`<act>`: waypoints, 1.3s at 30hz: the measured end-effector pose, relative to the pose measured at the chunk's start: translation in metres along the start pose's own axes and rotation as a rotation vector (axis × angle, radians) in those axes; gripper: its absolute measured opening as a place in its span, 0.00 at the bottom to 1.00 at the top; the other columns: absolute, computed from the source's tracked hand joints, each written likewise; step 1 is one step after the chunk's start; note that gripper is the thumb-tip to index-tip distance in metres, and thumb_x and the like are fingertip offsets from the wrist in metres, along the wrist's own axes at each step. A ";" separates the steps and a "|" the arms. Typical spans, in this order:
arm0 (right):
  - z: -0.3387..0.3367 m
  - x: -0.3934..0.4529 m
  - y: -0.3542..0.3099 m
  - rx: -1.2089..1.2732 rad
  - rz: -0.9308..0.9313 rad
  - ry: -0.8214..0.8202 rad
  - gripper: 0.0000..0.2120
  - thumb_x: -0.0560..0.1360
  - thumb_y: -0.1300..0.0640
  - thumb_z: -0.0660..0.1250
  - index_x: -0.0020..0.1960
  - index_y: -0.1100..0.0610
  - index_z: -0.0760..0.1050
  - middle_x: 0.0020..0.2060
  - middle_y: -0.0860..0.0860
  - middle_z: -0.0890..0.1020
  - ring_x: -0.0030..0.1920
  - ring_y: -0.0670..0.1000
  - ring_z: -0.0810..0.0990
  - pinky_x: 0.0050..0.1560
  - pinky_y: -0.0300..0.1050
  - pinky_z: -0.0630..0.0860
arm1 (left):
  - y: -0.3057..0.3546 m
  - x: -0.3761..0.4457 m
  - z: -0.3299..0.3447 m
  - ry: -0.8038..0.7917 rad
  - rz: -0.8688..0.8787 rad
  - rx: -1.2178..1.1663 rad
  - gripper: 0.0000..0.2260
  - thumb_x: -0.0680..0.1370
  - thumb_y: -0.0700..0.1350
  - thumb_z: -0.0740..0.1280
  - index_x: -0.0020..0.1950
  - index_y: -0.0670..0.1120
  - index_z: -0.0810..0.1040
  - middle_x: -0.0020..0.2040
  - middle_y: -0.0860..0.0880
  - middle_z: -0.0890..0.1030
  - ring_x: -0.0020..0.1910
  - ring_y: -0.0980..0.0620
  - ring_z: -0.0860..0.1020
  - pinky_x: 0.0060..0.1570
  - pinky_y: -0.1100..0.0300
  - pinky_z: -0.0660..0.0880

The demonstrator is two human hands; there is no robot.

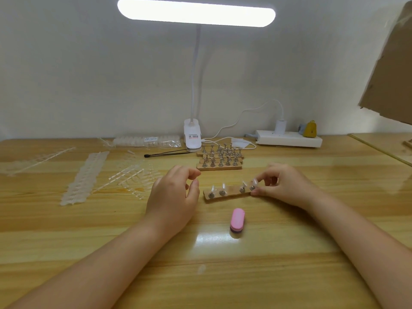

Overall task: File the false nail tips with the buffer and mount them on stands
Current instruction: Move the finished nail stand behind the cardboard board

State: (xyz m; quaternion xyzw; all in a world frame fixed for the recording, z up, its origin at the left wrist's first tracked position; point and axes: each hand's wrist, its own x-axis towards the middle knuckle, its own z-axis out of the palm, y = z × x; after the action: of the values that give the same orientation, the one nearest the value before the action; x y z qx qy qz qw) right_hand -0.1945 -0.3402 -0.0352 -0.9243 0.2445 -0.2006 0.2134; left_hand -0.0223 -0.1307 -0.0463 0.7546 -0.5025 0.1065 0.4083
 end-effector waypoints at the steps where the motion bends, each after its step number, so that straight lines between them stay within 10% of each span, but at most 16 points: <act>1: -0.001 -0.001 -0.001 0.003 -0.014 0.023 0.10 0.61 0.42 0.77 0.40 0.36 0.80 0.36 0.44 0.76 0.38 0.44 0.73 0.37 0.41 0.70 | 0.000 0.000 0.000 -0.002 -0.002 0.006 0.07 0.79 0.44 0.63 0.56 0.52 0.76 0.47 0.63 0.72 0.44 0.62 0.74 0.53 0.51 0.73; 32: 0.000 -0.015 -0.003 0.025 -0.014 -0.078 0.12 0.68 0.44 0.75 0.49 0.44 0.81 0.39 0.42 0.78 0.41 0.42 0.75 0.43 0.38 0.74 | 0.003 -0.008 -0.003 -0.248 0.051 0.148 0.16 0.79 0.51 0.63 0.67 0.58 0.70 0.54 0.66 0.77 0.56 0.61 0.72 0.58 0.62 0.63; 39: -0.005 -0.013 -0.007 0.083 0.068 -0.168 0.10 0.66 0.45 0.77 0.38 0.49 0.80 0.29 0.43 0.79 0.29 0.40 0.73 0.33 0.37 0.71 | 0.003 -0.006 -0.003 -0.252 0.063 0.175 0.17 0.79 0.52 0.62 0.69 0.58 0.68 0.54 0.65 0.76 0.55 0.62 0.72 0.60 0.61 0.64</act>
State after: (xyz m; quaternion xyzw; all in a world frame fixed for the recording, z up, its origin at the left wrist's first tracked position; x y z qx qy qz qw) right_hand -0.2046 -0.3291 -0.0315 -0.9194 0.2483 -0.1253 0.2781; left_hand -0.0271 -0.1246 -0.0459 0.7784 -0.5620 0.0672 0.2714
